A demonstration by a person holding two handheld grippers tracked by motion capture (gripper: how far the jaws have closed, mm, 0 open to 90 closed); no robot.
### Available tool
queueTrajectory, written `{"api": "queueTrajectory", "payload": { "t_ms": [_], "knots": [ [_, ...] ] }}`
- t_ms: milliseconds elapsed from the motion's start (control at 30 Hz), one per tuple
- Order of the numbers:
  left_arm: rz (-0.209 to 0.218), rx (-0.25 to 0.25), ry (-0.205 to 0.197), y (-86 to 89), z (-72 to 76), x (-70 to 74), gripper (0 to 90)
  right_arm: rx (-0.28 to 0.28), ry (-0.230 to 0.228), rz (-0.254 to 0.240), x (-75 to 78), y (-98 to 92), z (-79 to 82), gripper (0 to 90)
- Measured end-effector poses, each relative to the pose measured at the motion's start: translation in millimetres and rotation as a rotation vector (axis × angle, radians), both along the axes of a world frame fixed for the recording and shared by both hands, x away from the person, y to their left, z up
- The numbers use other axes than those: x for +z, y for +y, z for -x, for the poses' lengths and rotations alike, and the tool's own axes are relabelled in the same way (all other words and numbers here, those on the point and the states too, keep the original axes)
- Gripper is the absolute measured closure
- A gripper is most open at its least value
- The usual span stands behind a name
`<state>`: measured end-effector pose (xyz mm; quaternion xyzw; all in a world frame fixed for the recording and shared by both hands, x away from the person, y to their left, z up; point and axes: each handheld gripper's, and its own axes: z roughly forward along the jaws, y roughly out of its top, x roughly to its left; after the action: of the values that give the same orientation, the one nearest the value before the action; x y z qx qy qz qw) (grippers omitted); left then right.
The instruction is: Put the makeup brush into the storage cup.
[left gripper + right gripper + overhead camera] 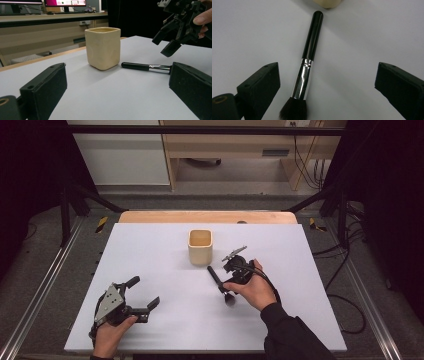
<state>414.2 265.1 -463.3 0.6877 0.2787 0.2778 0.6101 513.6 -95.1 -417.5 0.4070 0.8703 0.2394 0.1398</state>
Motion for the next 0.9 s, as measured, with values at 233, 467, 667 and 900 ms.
{"api": "queueTrajectory", "payload": {
  "t_ms": [233, 467, 667, 900],
  "knots": [
    [-0.002, -0.002, 0.000, -0.9, 0.1, 0.0, 1.3, -0.009, 0.016, 0.006, -5.6, 2.4, -1.8, 6.1],
    [-0.003, -0.002, 0.000, -0.5, 0.0, 0.2, 1.3, -0.013, 0.026, 0.010, -11.2, 5.8, -6.5, 6.9],
    [-0.003, -0.004, 0.001, -1.0, 0.0, 0.1, 1.3, -0.022, 0.042, 0.016, -13.9, 8.6, -7.3, 7.9],
    [-0.009, -0.007, 0.000, -1.2, -0.1, 0.2, 1.3, -0.036, 0.061, -0.011, -18.5, 10.8, -4.4, 15.9]
  ]
}}
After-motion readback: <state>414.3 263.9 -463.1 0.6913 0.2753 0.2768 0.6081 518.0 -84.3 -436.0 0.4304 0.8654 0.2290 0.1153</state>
